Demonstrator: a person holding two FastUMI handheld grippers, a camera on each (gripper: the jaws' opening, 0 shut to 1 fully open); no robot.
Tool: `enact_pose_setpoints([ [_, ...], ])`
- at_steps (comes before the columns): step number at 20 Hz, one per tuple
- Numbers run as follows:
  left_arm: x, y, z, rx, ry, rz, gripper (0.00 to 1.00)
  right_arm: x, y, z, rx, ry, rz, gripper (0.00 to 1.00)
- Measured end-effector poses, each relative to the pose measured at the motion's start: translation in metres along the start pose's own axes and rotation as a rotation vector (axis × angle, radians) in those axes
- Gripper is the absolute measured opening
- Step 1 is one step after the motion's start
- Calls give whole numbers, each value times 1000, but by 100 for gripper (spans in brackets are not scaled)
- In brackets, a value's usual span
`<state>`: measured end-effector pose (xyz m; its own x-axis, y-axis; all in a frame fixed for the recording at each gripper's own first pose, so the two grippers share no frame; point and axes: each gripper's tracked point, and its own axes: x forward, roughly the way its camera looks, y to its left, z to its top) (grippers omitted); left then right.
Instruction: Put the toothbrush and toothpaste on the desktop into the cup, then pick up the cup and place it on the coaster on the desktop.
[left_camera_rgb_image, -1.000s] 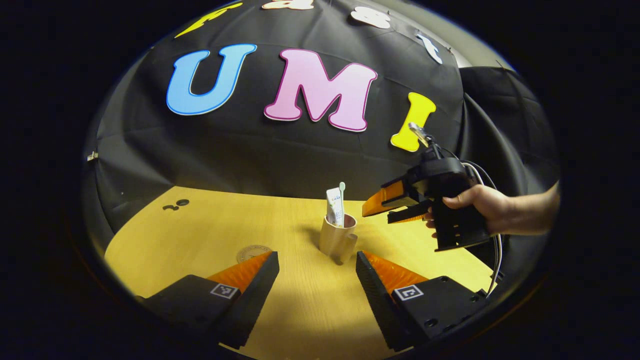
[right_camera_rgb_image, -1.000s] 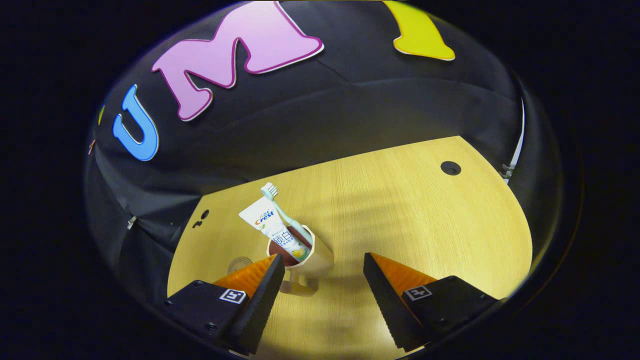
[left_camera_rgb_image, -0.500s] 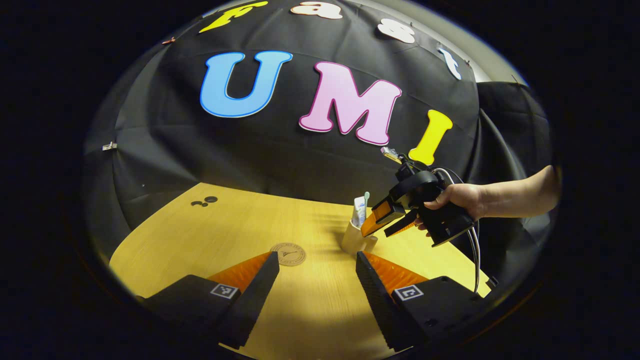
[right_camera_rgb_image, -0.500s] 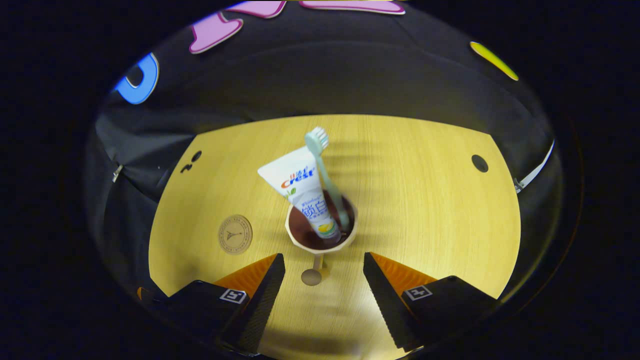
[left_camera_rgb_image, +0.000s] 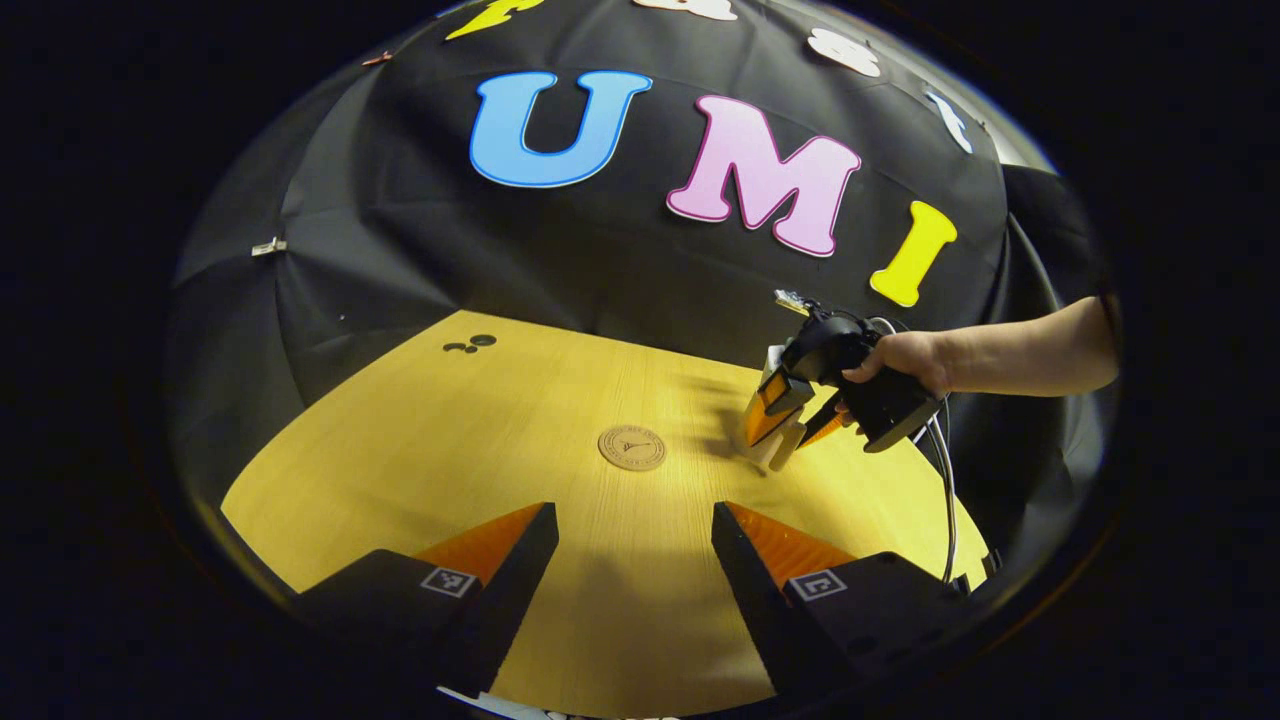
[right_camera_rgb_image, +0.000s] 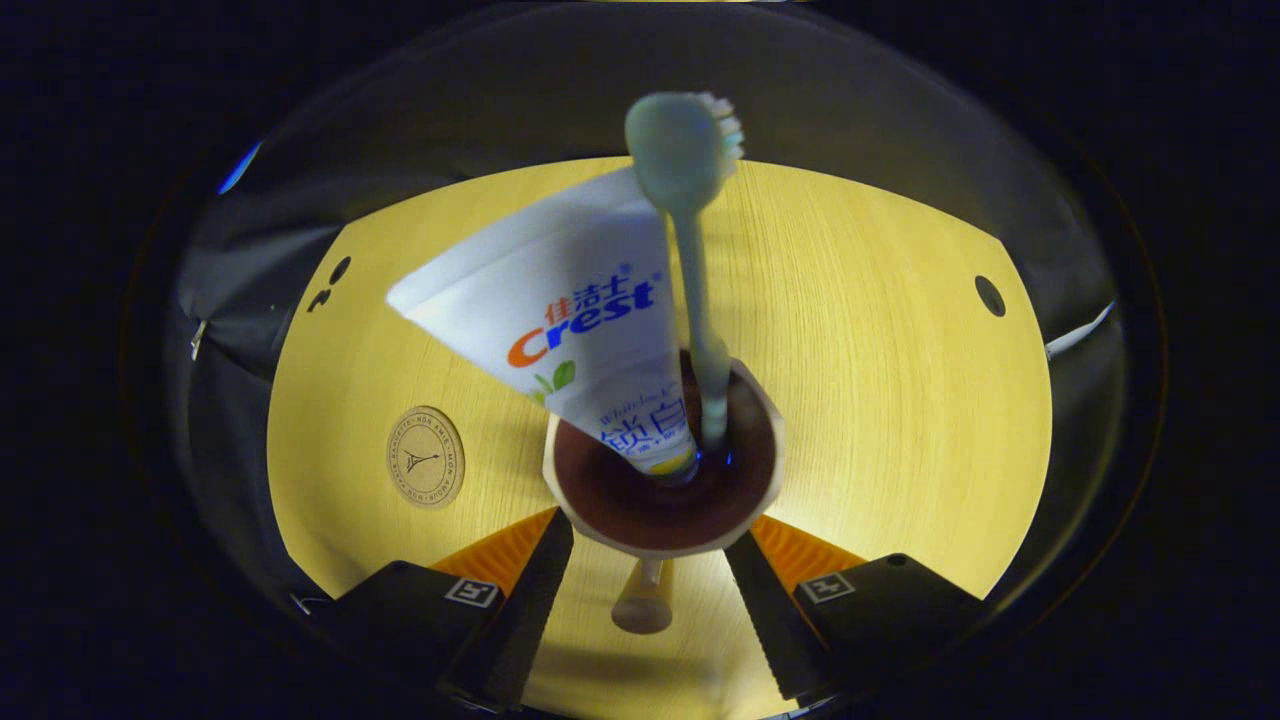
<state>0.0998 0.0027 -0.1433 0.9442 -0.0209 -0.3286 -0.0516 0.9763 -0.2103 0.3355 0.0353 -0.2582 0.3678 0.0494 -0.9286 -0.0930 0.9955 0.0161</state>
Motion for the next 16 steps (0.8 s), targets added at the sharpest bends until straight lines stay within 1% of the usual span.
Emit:
enact_pose_setpoints([
  [2, -2, -3, -5, -11, 11, -10, 97, 7, -1, -3, -14, 33, -10, 91],
  [6, -3, -1, -14, 0, 40, -11, 96, 11, -5, -3, -15, 45, -28, 90],
  [7, -3, -1, -14, 4, 44, -9, 96, 11, -5, -2, -16, 42, -22, 85],
  [8, -3, 0, -14, 5, 49, -11, 96, 12, -5, -3, -15, 42, -23, 77],
  [9, -2, 0, -14, 4, 50, -9, 96, 12, -5, -1, -13, 39, -18, 73],
  [10, 0, -1, -12, 4, 49, -11, 96, 11, -5, -3, -21, 37, -18, 63],
  [12, 2, -3, -11, 6, 51, -12, 96, 12, -4, -5, -32, 40, -16, 54],
  [13, 3, -5, -12, 9, 53, -13, 96, 9, -4, -3, -38, 32, -17, 37],
  [14, 4, -7, -12, 12, 54, -16, 96, 11, -3, -4, -50, 32, -17, 33],
  [16, 5, -13, -14, 21, 60, -26, 95, 12, -3, -3, -71, 20, -14, 32],
])
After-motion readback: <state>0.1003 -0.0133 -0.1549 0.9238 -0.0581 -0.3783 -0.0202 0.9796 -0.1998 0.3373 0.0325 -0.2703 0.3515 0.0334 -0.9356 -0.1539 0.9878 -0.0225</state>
